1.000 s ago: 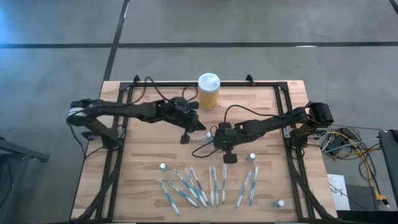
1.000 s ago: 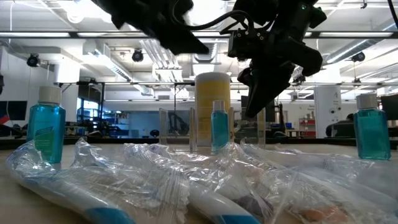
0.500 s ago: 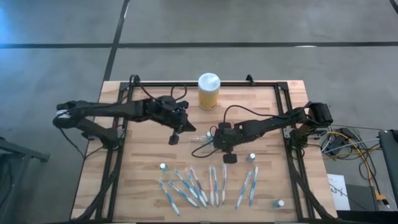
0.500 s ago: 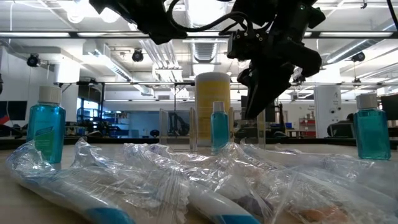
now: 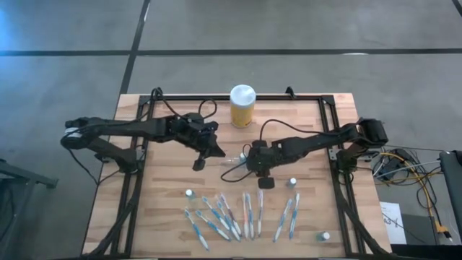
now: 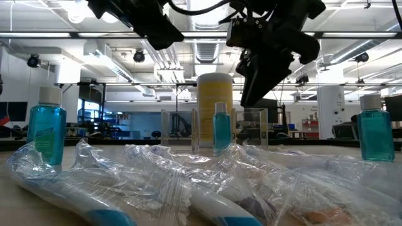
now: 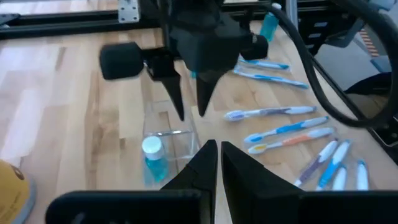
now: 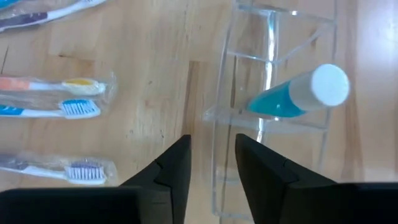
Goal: Pick & Place toothbrushing station
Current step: Adjust the transparent organizer
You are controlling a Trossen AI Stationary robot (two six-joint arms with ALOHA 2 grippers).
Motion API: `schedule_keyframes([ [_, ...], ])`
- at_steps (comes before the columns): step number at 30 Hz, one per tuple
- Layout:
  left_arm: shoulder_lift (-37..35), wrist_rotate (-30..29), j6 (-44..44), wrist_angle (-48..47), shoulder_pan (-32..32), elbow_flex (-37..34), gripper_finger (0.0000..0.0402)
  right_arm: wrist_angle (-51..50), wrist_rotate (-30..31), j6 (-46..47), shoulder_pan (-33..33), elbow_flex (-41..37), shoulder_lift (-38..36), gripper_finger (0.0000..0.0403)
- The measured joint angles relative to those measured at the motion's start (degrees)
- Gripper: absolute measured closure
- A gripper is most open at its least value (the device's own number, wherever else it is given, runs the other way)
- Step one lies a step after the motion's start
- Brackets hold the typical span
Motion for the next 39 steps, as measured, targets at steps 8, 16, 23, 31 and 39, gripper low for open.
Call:
schedule_keyframes([
  [8, -5.1, -4.5, -0.9, -6.4, -1.0, 0.0, 0.0387, -2.7, 2.4, 3.1, 0.0, 1.4, -4.5, 0.0257],
  [16, -21.5, -15.1, -8.8, -10.1, -6.8, -7.1, 0.0395, 15.1, 2.2, 5.1, 5.9, -11.2, -13.9, 0.0285],
  [23, -33.6, -23.5, -13.4, -9.9, -11.2, -18.7, 0.0396, 30.9, 2.3, 10.8, 8.3, -22.5, -19.2, 0.0345],
  [31, -40.2, -23.9, -15.2, -5.4, -11.1, -26.4, 0.0396, 35.1, 2.4, 14.4, 8.3, -26.4, -14.7, 0.0394],
  [39, -41.7, -25.2, -15.6, -5.5, -11.1, -25.7, 0.0396, 34.9, 2.9, 16.1, 7.0, -26.5, -9.9, 0.0394],
])
